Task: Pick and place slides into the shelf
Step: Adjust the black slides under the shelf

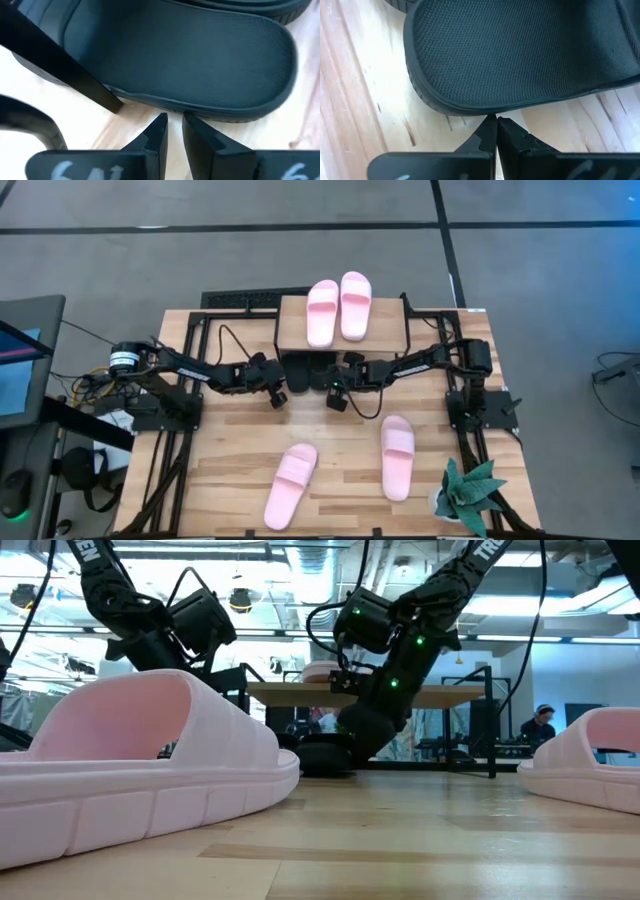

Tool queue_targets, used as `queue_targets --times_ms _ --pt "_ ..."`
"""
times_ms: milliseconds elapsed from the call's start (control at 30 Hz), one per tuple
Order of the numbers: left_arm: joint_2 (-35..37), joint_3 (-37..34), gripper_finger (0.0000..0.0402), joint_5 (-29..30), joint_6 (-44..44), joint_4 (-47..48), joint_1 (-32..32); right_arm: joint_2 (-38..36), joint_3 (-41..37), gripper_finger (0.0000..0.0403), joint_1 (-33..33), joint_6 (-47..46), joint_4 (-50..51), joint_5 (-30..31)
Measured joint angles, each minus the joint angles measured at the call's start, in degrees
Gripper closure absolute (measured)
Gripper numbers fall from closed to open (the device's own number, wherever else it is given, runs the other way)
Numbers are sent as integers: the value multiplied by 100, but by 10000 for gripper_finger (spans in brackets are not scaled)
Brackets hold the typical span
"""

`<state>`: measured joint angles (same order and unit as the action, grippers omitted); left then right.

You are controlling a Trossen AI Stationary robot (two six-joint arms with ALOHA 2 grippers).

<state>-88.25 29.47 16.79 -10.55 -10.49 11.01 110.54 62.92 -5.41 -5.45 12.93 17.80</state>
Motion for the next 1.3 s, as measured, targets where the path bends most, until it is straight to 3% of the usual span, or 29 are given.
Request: queue_targets --times_ms 367,567,733,1300 --pt "-3 -2 354 -123 247 -90 300 37 2 402 50 -52 -145 -118" --pt "-390 0 354 -332 155 -371 411 37 2 402 15 -50 -142 -128" --pt "-628 11 354 -189 -13 -568 320 37 2 402 -47 -50 -70 -126" --pt "-462 9 354 -44 92 -471 290 37 2 402 -225 458 -85 -157"
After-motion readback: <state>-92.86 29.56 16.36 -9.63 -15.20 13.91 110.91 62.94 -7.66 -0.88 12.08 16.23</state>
